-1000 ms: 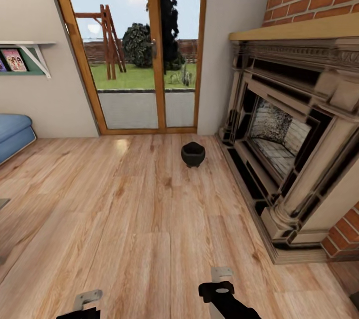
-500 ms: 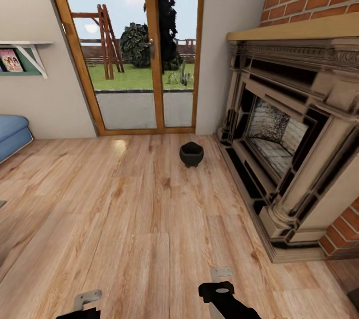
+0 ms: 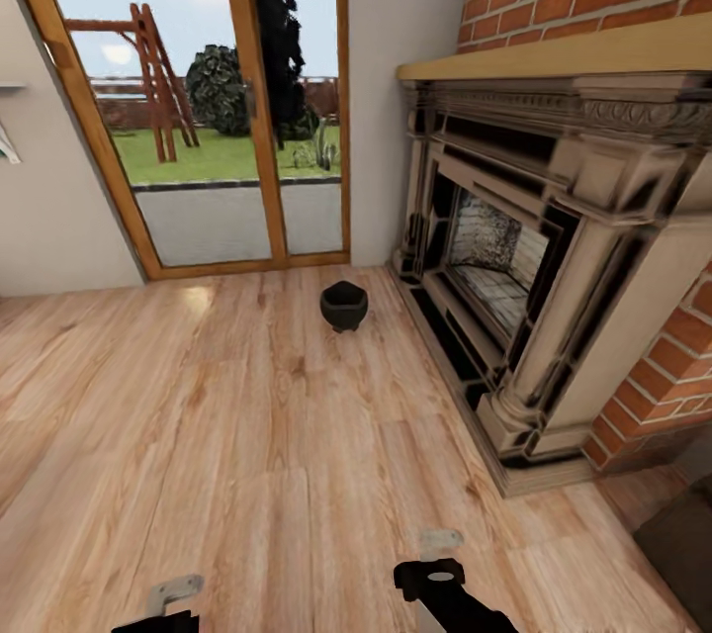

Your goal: Place each of the two pumpkins and all three candles from the living room inside a cabinet in the living room (use any cabinet), then make sure every cabinet is closed, and position the cauldron so it is next to a table in the living room.

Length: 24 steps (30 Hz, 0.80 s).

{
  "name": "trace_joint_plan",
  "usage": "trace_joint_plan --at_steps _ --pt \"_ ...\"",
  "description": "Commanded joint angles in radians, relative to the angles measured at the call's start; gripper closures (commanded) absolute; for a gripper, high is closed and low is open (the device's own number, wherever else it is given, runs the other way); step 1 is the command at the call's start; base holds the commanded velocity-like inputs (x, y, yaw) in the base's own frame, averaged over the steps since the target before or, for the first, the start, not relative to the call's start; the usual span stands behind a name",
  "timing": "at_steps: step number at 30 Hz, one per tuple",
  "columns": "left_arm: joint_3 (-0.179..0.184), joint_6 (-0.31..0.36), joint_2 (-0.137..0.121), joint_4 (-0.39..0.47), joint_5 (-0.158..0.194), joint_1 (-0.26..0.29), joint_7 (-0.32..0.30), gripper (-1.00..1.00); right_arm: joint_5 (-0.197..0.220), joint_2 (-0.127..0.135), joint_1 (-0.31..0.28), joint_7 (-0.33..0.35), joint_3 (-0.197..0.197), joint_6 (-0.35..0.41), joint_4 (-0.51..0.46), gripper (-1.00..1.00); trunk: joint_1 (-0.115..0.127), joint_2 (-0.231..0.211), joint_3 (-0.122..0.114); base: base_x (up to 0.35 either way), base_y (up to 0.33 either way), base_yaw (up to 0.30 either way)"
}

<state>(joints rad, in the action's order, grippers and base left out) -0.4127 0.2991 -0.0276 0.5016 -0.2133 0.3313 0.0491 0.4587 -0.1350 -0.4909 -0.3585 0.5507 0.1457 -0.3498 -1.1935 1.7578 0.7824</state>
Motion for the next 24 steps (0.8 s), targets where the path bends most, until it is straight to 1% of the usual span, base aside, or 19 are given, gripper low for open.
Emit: trace_joint_plan --at_steps 1,24 --pt "0.000 0.000 0.000 0.000 0.000 0.000 0.000 -1.00 0.000 0.000 0.000 0.000 0.000 0.000 0.000 -1.00 0.000 0.000 0.000 0.000 0.000 -0.281" --pt "0.001 0.000 0.000 0.000 0.000 0.000 0.001 -1.00 0.000 0.000 0.000 0.000 0.000 0.000 0.000 -1.00 0.000 0.000 0.000 0.000 0.000 -0.281"
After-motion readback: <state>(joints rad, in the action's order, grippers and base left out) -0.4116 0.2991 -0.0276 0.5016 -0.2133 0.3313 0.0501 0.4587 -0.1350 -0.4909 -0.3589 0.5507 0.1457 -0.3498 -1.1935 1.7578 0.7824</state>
